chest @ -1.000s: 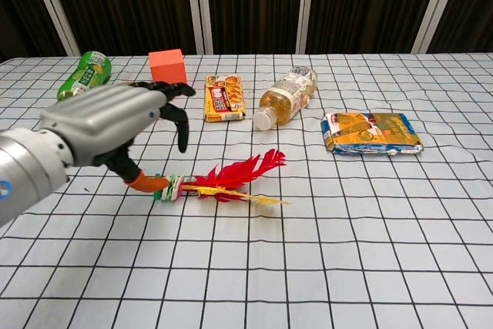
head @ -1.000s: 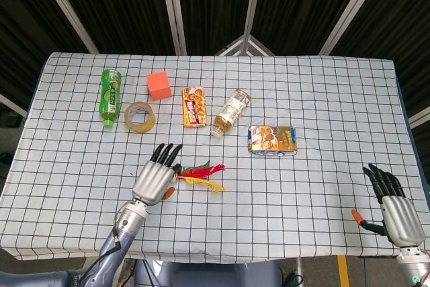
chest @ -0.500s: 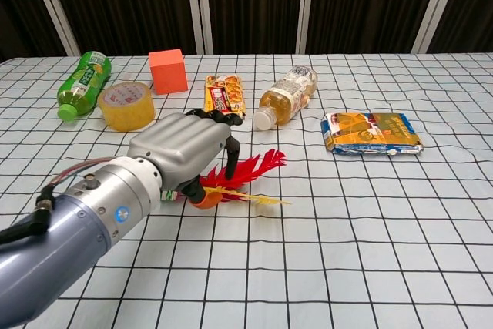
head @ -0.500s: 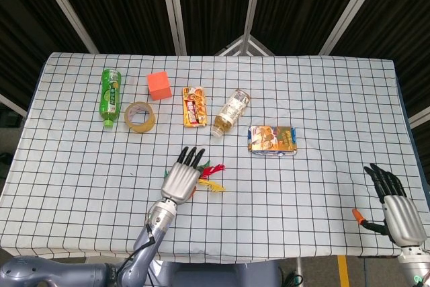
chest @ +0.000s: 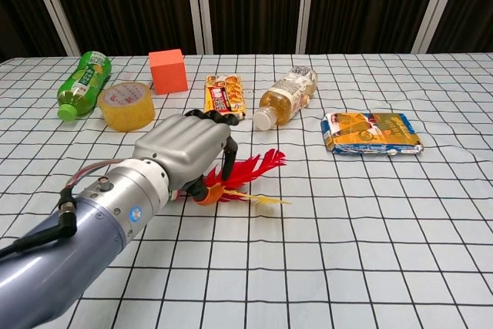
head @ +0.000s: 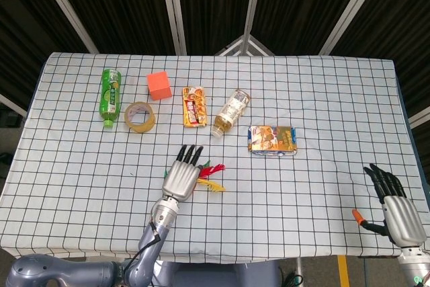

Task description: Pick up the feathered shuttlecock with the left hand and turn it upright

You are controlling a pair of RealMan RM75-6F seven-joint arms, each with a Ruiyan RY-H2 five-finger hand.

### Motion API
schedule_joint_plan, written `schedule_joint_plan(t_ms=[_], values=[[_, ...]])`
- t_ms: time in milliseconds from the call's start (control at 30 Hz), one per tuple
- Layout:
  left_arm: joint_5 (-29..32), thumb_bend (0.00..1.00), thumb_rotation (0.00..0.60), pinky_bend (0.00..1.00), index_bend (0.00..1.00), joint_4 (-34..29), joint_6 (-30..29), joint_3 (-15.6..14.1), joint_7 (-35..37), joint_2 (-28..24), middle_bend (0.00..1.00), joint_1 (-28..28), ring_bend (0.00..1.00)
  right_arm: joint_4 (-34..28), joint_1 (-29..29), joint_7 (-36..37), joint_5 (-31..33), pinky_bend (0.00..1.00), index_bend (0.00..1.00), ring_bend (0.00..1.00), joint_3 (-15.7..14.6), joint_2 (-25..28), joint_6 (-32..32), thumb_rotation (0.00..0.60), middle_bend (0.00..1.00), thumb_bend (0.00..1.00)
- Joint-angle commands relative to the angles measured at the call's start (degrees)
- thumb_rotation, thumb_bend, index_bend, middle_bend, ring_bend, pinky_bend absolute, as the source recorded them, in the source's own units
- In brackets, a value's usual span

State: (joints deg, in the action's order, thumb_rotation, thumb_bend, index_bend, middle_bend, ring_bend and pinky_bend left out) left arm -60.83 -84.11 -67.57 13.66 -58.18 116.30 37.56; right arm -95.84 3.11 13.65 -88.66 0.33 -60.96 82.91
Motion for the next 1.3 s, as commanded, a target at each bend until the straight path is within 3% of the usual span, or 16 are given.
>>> schedule_joint_plan(t_ms=[33,800,1033,1300], values=[[0.2,0.50,0.600,0.00,0.55,0.1,0.0,-0.2,0.3,0.1,0.05,0.1,0.00,0.0,0.0,0.0,0.0,0.00,0.00,0.00,0.0,0.0,0.0,0.600,0.00,0.34],[0.1,0.65,0.600,0.00,0.64,-1.6,-2.3,-1.5,2.1,-1.4,0.07,0.2,0.00,0.2,-0.1,0.2,0.0,0.00,0.00,0.00,-0.1,0.0,0.1,0.600,0.00,0.34],[-2.0,0.66,0.600,0.00,0.65,-7.2,-4.5,-0.7,4.6,-4.5,0.08,-0.5,0.00,0.2,-0.1,0.2,-0.1,0.00,0.00,0.00,-0.1,0.0,0.1,0.600,0.00,0.34],[-5.0,0.66,0.600,0.00,0.64,-14.0,-7.7,-1.3,10.9,-11.5,0.08,-3.9,0.00,0.1,-0.2,0.0,0.2,0.00,0.00,0.00,0.0,0.0,0.1,0.600,0.00,0.34]])
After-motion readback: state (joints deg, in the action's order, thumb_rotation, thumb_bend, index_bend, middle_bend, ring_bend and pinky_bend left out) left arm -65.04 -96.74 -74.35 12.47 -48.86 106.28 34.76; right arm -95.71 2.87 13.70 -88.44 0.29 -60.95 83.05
